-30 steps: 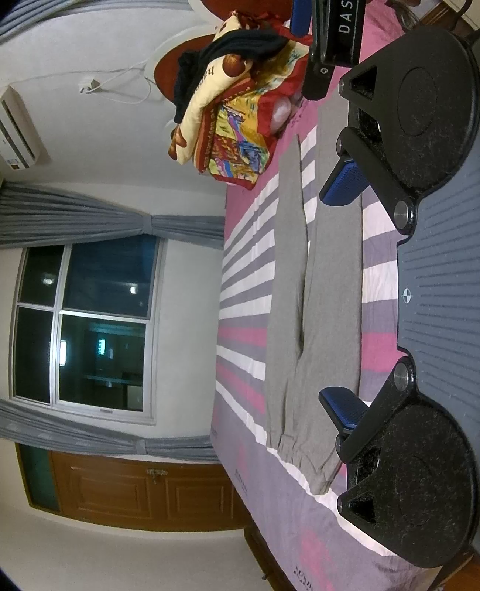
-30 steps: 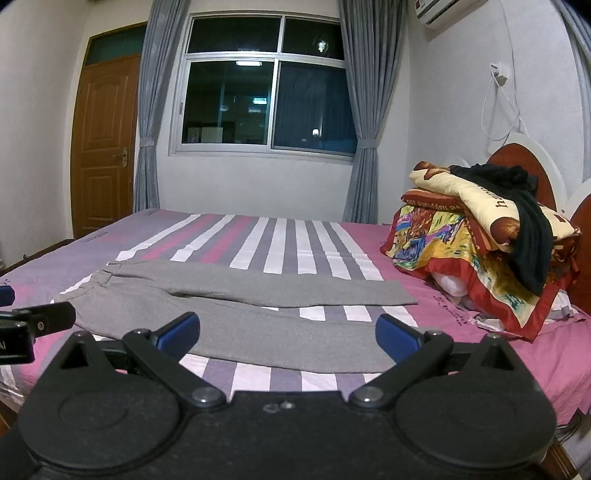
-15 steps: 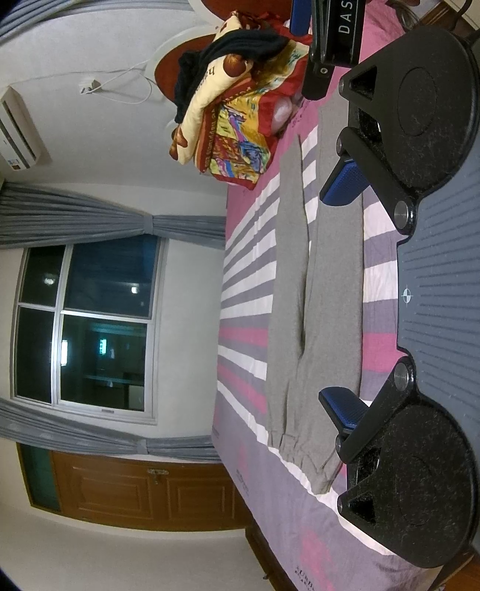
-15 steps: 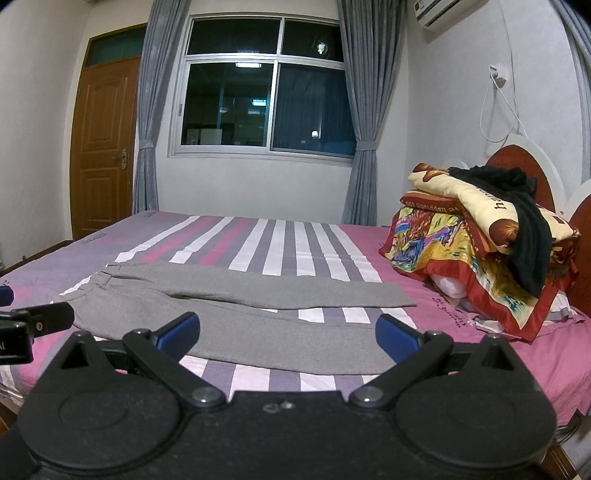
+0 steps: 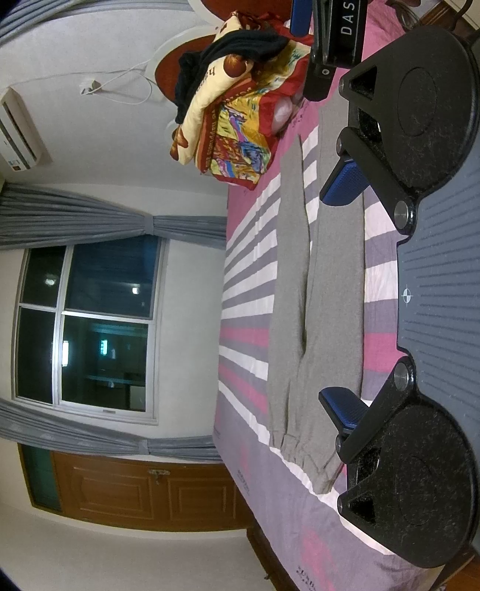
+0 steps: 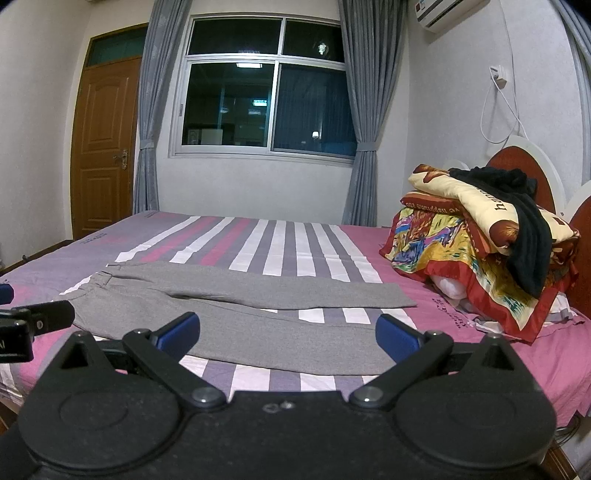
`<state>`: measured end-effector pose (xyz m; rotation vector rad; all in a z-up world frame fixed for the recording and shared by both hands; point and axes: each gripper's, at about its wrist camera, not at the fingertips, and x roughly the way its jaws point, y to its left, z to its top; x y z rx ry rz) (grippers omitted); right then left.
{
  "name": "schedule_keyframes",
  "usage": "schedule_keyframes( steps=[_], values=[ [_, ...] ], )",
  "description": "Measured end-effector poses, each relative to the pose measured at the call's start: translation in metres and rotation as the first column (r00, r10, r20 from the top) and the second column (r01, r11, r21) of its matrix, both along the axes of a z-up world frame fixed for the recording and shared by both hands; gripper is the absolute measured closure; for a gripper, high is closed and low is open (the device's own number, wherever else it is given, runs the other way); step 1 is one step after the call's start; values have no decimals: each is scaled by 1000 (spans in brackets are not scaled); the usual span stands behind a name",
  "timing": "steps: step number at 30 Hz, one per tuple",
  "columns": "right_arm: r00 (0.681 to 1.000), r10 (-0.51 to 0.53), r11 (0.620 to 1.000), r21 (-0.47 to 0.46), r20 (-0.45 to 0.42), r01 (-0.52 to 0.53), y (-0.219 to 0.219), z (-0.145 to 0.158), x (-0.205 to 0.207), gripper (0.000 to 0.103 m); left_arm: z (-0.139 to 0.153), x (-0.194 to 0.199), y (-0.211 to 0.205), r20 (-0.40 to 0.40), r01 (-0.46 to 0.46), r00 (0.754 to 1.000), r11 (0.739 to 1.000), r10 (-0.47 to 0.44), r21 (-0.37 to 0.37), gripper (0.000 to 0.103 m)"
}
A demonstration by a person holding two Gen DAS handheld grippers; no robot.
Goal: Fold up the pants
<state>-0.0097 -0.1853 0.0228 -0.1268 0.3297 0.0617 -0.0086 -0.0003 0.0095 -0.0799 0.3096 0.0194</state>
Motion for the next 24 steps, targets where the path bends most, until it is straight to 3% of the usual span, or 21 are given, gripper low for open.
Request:
schedule_keyframes(
  steps=[9,14,19,24],
  values=[
    [1000,3,1000,-5,4,-3,1,0,0,1,0,0,0,2,-1,1000,1000,1,2,0],
    [996,31,998,-62,85,-26,-7,12,23,1,10,10,6,37,9,999,1000,-9,9,0],
    [984,54,997,-62,172,-44,-20,45,65,1,22,53,34,17,-15,1000,1000,15,-9,0],
    [962,151,987,-87,229,-134,-28,69,108,1,38,103,71,22,-11,1000,1000,12,-23,0]
  ],
)
